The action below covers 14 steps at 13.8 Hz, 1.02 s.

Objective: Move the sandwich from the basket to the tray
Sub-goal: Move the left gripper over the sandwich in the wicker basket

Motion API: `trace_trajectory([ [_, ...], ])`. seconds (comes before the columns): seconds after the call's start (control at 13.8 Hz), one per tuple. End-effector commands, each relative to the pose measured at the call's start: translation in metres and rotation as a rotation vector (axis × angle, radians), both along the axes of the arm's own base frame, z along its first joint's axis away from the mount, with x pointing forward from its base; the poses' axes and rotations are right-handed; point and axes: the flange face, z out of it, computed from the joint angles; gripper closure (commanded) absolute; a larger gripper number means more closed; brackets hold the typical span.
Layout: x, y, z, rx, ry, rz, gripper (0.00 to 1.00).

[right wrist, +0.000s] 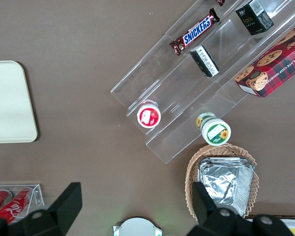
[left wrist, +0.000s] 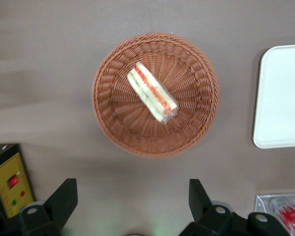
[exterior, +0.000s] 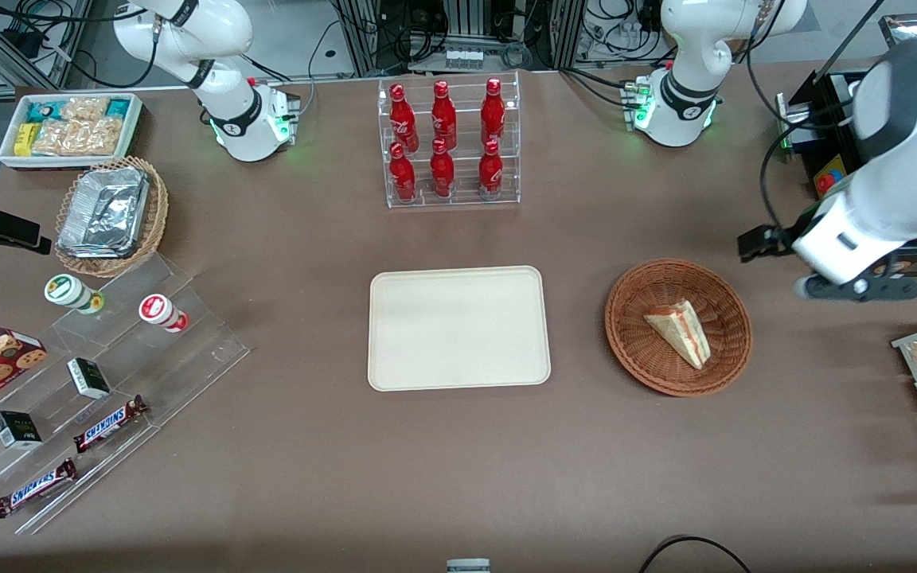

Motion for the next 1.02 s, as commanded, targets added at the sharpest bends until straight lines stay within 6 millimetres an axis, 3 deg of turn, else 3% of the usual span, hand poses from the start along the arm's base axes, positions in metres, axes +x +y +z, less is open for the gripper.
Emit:
trace_trajectory([
  [0.0, -0.009, -0.007, -0.039, -0.006, -0.028, -0.012, 0.00],
  [0.51, -0.024, -0.006, -0.130, -0.014, -0.126, 0.042, 0.00],
  [0.65, -0.036, -0.017, -0.152, -0.016, -0.167, 0.106, 0.00],
  [0.8, -0.039, -0.019, -0.162, -0.012, -0.188, 0.246, 0.00],
  [0.94, -0.039, -0.034, -0.162, -0.010, -0.206, 0.374, 0.00],
])
